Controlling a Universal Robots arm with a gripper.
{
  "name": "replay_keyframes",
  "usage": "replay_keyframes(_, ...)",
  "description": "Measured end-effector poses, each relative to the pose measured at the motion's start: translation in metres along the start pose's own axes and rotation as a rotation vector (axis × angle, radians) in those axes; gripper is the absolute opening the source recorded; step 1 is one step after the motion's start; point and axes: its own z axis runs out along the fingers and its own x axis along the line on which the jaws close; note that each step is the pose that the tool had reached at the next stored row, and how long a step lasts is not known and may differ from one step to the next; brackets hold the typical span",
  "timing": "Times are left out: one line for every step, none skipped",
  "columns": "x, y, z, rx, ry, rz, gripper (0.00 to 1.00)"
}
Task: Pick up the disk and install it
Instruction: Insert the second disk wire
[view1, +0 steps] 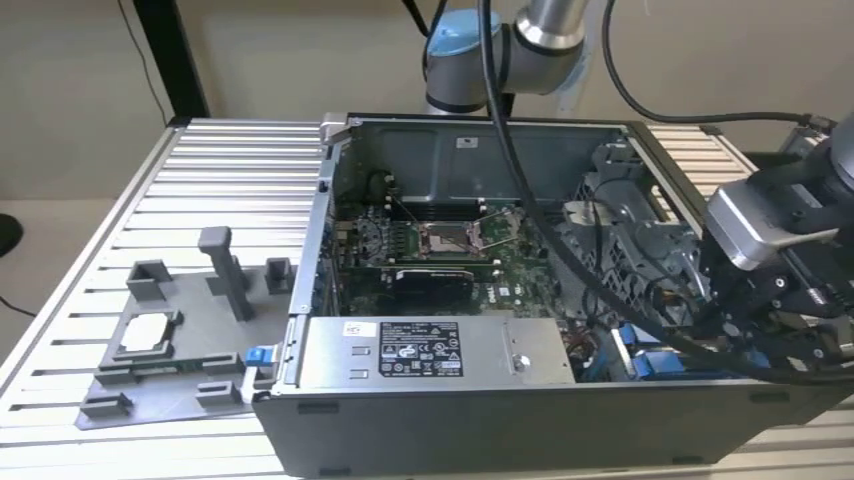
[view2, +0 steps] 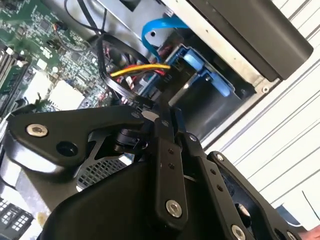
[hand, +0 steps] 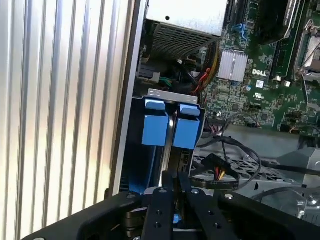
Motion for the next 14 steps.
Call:
replay_keyframes(-0.0032,0.0001,0.0005,0.009,0.0011,-0.002,0.0)
replay_keyframes(-0.0061,0.0003,0.001,0.0181,0.0022,-0.003,0.0)
replay_keyframes(-0.0086,0.0012,0.0013,0.0265,0.0033,-0.004,0.0)
replay_keyframes(-0.0101,0.003,0.0014,0.0309,0.0038,-0.005,0.0)
replay_keyframes(-0.0103,0.0039,0.0013,0.0313,0.0042,-0.005,0.0)
replay_keyframes(-0.0103,0.0039,0.0014,0.0311,0.0046,-0.005,0.0)
replay_keyframes(-0.0103,0.0039,0.0014,0.0311,0.0052,-0.005,0.0)
replay_keyframes(-0.0103,0.0039,0.0014,0.031,0.0056,-0.005,0.0)
replay_keyframes(-0.0104,0.0044,0.0014,0.0324,0.0058,-0.005,0.0)
replay_keyframes(-0.0105,0.0046,0.0014,0.0364,0.0068,-0.001,0.0)
replay_keyframes(-0.0107,0.0046,0.0014,0.041,0.0078,0.004,0.0)
replay_keyframes(-0.0108,0.0048,0.0014,0.0459,0.009,0.009,0.0)
replay_keyframes(-0.011,0.005,0.0016,0.0511,0.0099,0.013,0.0)
replay_keyframes(-0.0111,0.0051,0.0018,0.0562,0.0109,0.018,0.0)
